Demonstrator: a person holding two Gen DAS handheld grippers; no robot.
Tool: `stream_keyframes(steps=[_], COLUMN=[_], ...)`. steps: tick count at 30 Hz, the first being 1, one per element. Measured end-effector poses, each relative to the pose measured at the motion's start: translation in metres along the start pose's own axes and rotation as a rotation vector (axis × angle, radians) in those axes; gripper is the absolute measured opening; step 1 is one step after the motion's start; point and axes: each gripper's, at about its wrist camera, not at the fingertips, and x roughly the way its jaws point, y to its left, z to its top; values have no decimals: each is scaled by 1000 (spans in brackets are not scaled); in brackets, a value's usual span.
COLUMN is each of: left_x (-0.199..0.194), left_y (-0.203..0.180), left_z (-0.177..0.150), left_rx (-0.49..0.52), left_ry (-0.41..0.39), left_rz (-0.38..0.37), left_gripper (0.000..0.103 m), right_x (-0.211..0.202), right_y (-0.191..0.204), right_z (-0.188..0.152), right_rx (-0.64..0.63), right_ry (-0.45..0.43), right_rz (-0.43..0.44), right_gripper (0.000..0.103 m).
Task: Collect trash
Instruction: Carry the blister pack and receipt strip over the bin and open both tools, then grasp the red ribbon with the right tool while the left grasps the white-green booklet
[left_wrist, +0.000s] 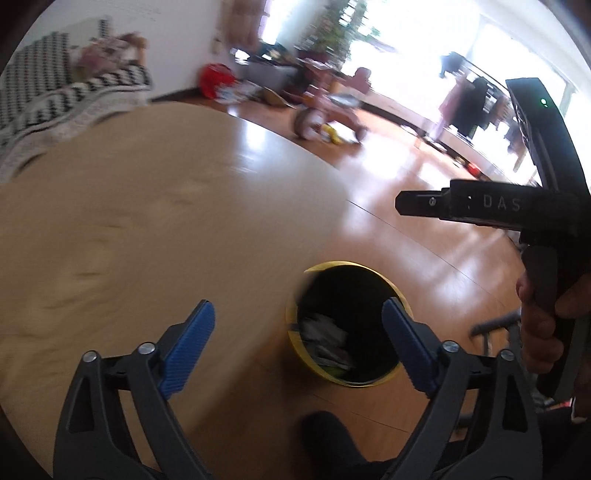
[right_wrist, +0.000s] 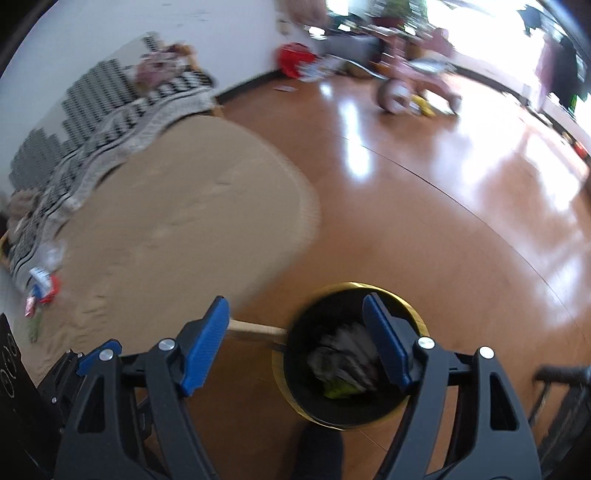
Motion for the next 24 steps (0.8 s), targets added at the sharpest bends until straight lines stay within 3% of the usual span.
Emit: stream_keyframes(steps=[9, 13, 19, 24], left_x=[-110, -170, -231, -234], left_y=[143, 228, 326, 364], left_z=[-20, -45, -85, -101], left_rx=[-93, -201, -372, -419], left_ry=[-71, -103, -128, -100], left_rz=[329, 467, 583, 620], left_gripper=[96, 96, 96, 96], right_x=[15, 23, 46, 79], right_y=[195, 278, 372, 420], right_z=[8, -4, -27, -35], right_rx=[-233, -329, -440, -476], right_ry=[-31, -14, 10, 48], right_rz=[223, 326, 396, 396], right_gripper=[80, 81, 82, 82])
